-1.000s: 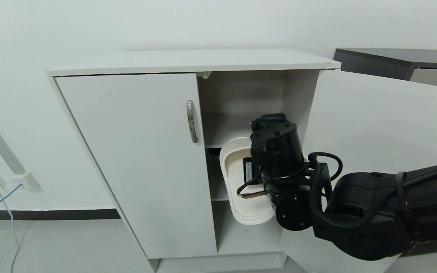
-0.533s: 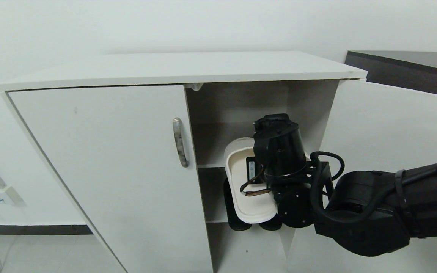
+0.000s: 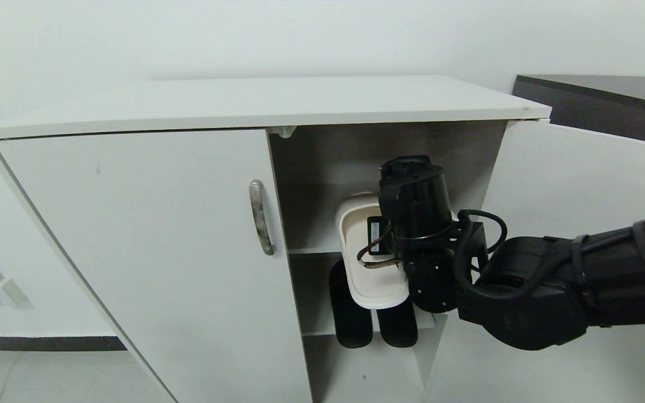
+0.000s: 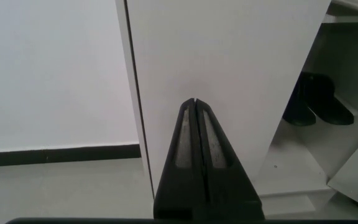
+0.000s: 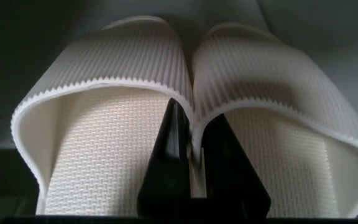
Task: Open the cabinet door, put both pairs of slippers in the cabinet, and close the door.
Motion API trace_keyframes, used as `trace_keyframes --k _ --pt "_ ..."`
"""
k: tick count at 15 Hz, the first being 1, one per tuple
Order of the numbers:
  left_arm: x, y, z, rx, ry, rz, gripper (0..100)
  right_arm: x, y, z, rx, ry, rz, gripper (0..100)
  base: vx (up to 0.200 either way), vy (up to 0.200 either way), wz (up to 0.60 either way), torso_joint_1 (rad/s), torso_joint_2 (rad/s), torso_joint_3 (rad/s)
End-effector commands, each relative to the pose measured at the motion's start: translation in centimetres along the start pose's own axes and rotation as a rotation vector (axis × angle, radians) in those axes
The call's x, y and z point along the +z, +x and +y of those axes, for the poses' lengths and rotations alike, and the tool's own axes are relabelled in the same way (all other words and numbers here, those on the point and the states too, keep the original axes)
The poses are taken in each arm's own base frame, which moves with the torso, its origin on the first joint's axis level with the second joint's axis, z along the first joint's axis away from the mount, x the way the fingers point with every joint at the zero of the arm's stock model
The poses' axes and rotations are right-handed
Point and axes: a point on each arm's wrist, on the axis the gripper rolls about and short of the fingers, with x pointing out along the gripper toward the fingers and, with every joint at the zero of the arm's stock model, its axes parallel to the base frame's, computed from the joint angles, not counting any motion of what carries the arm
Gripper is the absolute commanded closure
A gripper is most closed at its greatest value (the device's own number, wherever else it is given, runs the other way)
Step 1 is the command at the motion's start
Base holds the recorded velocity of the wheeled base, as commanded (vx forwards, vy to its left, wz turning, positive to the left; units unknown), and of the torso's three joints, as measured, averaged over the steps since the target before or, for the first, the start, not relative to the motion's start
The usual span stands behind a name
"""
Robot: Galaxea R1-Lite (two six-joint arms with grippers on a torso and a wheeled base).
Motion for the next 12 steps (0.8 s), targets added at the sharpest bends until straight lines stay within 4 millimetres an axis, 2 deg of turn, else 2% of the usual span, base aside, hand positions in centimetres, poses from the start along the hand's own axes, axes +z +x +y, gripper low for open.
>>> trace_keyframes --k 1,10,12 --pt "0.0 0.0 0.0 0.001 0.000 0.001 100 -0.4 1.3 0.3 -0.015 -0.009 0.003 100 0.000 0.000 0.00 0.000 0.00 0.000" --pt "0.0 0.0 0.0 0.001 0.000 0.001 100 0.8 7.0 0.6 -0.059 0.026 -0.043 100 0.000 0.000 0.00 0.000 0.00 0.000" --pt "0.0 0.0 0.0 0.002 0.000 0.001 100 0.9 7.7 0.8 -0.063 0.028 -0.054 100 0.000 0.000 0.00 0.000 0.00 0.000"
